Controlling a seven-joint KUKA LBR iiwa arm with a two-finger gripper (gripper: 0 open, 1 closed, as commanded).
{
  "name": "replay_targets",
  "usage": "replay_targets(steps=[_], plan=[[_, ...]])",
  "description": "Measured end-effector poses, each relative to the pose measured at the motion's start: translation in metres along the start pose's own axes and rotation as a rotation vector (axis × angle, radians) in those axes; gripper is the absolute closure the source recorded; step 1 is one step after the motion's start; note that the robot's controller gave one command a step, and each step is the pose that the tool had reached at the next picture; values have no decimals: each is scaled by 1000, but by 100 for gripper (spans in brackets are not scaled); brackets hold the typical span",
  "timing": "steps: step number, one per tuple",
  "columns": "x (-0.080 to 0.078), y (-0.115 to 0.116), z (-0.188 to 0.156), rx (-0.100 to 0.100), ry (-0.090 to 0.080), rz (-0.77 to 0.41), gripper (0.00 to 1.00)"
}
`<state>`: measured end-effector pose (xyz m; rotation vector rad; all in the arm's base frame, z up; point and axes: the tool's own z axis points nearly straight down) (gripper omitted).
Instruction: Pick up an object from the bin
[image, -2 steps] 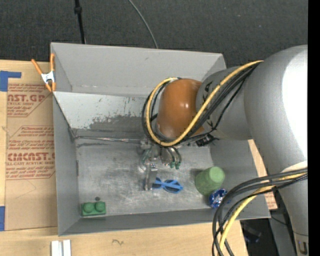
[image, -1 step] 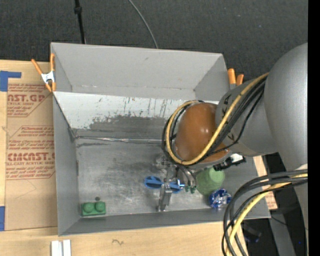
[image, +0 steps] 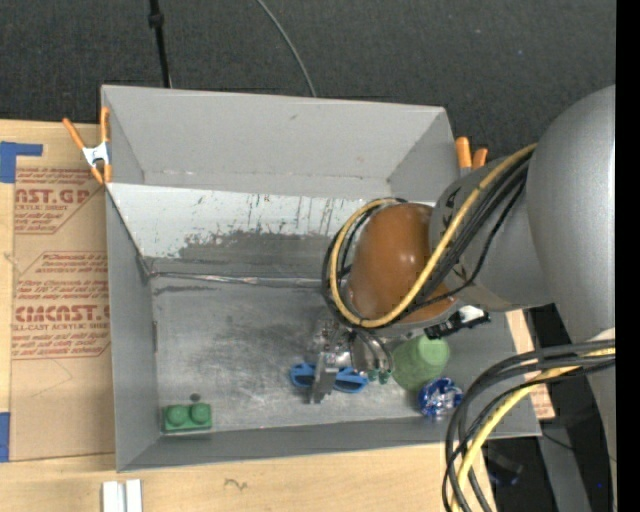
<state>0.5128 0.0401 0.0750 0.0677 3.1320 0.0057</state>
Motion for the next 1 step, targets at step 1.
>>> replay_targets(steps=[1], plan=[[-15, 26, -151, 1, 2, -424, 100]])
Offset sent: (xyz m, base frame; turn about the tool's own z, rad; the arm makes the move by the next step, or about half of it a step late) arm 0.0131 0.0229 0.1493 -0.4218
